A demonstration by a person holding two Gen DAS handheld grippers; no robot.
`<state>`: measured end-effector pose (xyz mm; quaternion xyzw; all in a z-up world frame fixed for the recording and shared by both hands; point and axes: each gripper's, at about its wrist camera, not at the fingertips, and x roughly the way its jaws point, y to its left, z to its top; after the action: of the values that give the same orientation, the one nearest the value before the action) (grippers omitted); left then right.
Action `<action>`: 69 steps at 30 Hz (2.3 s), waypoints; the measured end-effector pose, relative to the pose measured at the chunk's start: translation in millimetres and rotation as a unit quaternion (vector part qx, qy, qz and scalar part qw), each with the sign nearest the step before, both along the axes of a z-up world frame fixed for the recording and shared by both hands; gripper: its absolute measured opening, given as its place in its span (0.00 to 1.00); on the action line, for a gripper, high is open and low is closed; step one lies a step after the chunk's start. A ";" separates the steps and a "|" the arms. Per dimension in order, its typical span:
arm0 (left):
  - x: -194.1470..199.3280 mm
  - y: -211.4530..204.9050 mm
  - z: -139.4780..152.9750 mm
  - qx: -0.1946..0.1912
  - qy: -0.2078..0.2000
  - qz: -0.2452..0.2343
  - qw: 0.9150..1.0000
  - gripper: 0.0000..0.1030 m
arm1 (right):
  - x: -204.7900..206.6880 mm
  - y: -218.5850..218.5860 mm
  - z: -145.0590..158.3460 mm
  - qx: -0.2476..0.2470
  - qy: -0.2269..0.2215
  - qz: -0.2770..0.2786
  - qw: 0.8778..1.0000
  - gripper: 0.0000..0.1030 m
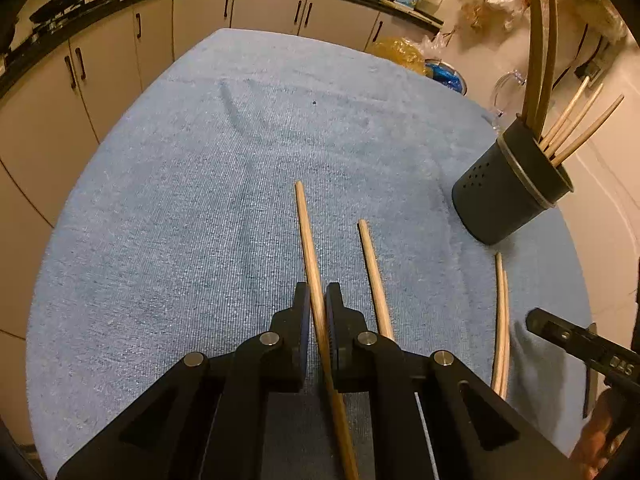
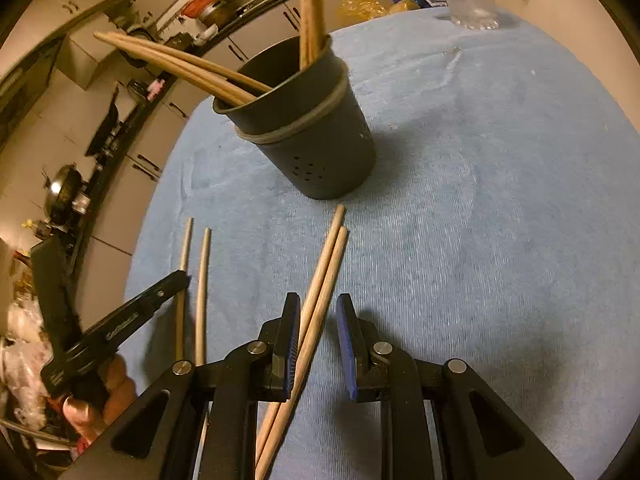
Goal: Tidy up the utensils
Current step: 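Move both tools down to the remaining chopsticks on the towel, then close the right tool on a chopstick while the left tool grasps another, then lift the chopsticks upright and carry both tools toward the holder cup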
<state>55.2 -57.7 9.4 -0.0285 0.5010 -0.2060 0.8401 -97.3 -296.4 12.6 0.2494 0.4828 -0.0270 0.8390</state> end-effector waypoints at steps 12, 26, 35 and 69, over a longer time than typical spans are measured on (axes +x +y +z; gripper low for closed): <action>-7.4 3.2 -1.3 -0.007 -0.024 -0.007 1.000 0.08 | 25.6 29.3 -10.6 -0.104 0.053 0.012 0.993 0.12; -18.5 5.1 4.5 -0.003 -0.057 -0.004 0.998 0.06 | 16.2 28.3 -1.2 -0.095 -0.012 0.018 0.995 0.06; -38.3 4.6 24.8 0.001 -0.083 0.005 0.997 0.06 | -16.7 23.8 38.1 -0.084 -0.096 0.010 0.992 0.06; -106.4 4.6 119.4 -0.011 -0.172 0.010 0.985 0.06 | -82.1 20.1 103.0 -0.085 -0.223 0.000 0.971 0.06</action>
<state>-51.2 -53.2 128.7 -0.0068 0.3468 -0.2043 0.9154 -179.4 -276.3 115.6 0.1773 0.2797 -0.0116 0.9435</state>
